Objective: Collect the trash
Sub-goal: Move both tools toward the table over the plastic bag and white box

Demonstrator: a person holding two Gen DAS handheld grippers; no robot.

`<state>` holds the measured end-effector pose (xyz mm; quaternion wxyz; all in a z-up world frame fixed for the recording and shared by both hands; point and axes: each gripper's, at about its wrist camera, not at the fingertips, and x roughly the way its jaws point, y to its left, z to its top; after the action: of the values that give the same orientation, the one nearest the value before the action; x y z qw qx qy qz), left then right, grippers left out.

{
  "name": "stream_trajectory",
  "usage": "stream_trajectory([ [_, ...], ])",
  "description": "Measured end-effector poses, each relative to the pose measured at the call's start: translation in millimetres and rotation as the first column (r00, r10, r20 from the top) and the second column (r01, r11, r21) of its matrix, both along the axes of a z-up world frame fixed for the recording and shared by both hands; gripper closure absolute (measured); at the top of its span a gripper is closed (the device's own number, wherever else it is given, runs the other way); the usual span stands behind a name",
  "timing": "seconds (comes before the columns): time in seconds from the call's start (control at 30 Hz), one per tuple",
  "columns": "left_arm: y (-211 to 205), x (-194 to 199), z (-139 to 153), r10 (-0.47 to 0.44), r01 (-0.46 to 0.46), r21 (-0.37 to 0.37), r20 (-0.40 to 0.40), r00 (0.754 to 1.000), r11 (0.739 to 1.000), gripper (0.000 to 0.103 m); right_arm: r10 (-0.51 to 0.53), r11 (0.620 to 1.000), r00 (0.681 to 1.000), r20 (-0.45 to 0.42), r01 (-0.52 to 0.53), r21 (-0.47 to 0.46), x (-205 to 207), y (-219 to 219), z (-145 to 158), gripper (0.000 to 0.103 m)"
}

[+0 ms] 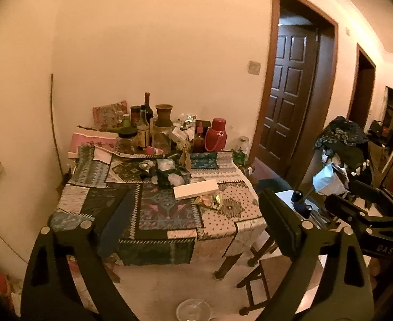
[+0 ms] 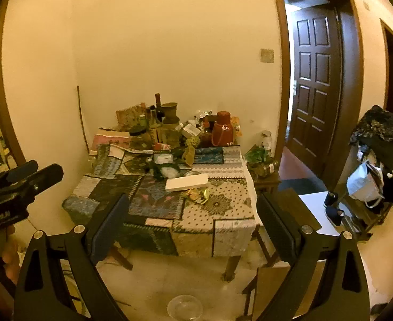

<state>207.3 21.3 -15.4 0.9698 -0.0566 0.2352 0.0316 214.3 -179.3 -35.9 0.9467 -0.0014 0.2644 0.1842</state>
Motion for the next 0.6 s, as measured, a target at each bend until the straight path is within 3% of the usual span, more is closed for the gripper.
stream_trajectory([
  [0.27, 5, 90, -22, 0.114, -0.115, -0.019, -0.062, 0.992, 0.993, 0.01, 0.067, 0.997, 0.995, -0.069, -0.068, -0.02, 92, -4, -19, 0.008],
  [0.6, 51, 189, -78, 0.137, -0.138, 0.014, -0.237, 0.962, 0.99, 0.01, 0.108, 0.993, 0.957, -0.27, -0.116, -0.015, 188, 26, -72, 0.008],
])
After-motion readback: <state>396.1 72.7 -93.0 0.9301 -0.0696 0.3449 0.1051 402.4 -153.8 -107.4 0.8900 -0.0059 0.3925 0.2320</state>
